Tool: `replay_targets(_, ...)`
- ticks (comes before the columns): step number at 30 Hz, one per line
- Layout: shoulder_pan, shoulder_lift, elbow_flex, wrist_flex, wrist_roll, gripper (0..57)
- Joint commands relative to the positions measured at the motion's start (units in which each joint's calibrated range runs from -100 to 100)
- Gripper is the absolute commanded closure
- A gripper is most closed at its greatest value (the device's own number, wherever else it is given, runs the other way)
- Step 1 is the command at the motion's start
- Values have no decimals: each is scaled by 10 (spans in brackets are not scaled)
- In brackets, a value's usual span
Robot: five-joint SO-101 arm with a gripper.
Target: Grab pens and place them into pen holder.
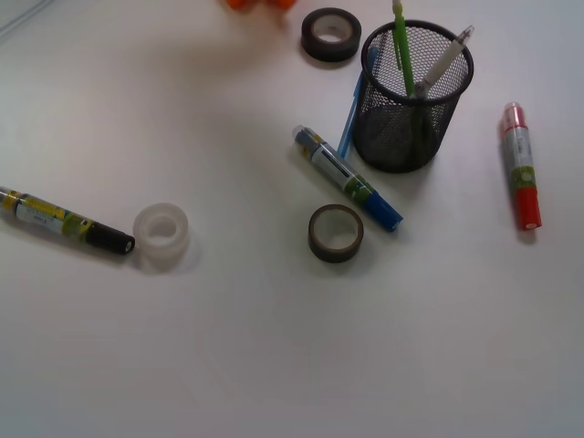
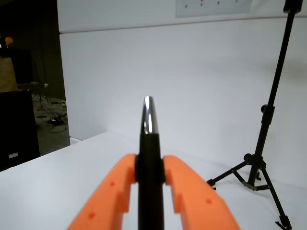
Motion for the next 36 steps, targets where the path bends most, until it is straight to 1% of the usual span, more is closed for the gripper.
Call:
replay_targets(1,-15,-16,101,-180,16,571)
replay_targets(8,-38,38,176,-306,27,571)
replay_targets(17,-43,236,167,-511,28,569)
replay_targets(18,-46,261,160,-530,28,561)
replay_targets(19,-51,283,150,-544,28,535)
replay_targets(23,-67,354,82,-553,28,392)
replay_targets(25,-67,382,43,-551,28,350)
replay_targets(27,-68,396,7,-533,31,335)
replay_targets(31,-58,392,-71,-451,48,333)
replay_targets(36,-26,327,-162,-239,80,333)
